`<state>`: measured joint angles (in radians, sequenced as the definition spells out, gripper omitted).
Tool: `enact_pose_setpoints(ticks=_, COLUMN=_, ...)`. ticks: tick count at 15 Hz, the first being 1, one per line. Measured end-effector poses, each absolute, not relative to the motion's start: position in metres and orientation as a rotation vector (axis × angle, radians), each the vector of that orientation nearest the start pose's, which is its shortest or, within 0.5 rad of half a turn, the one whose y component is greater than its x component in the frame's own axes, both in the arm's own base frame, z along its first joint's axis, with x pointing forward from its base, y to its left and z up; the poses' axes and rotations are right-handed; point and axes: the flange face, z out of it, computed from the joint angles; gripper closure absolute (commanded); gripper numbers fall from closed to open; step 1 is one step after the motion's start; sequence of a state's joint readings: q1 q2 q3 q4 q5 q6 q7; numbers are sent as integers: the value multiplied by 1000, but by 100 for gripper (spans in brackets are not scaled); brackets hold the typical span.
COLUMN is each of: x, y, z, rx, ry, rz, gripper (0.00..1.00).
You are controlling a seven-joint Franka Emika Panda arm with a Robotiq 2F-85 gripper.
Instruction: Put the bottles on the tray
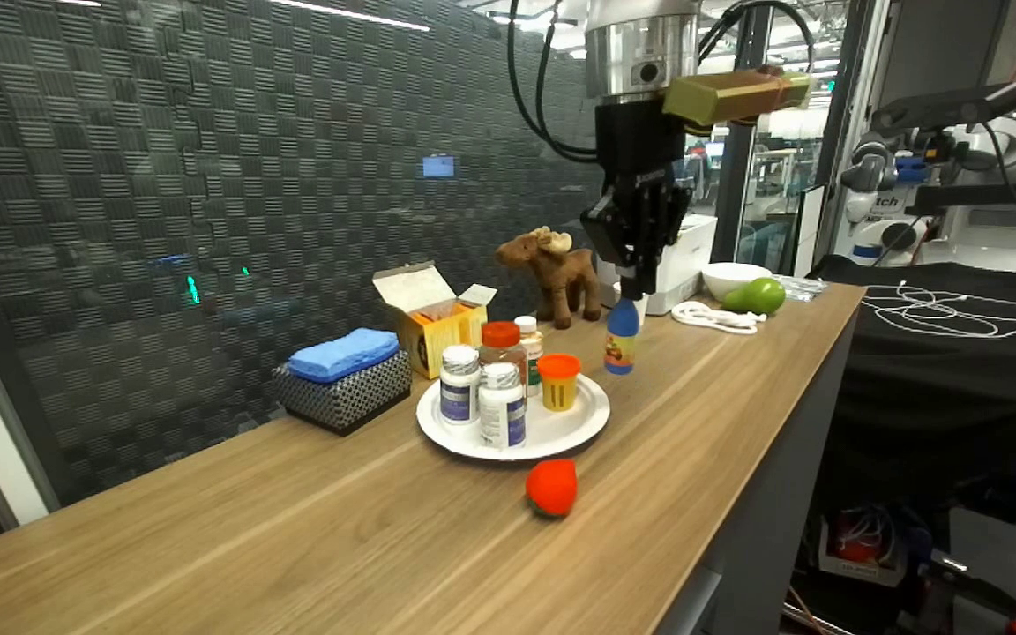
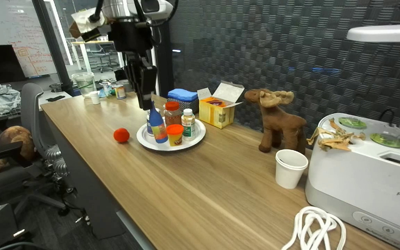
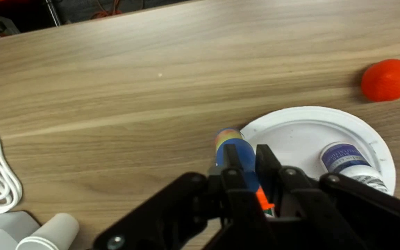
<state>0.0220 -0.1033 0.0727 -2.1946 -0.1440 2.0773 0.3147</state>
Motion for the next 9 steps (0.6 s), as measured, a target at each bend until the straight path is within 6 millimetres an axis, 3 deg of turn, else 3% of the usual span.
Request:
enact_pose_setpoints(ticks=4, x=516, y=61, z=437, rx=-3265, ry=176, rz=-61, gripper=90)
enact_pose_setpoints(ticks=9, x=528, y=73, z=422, rx=-3249, ry=76, rz=-19, gripper=90)
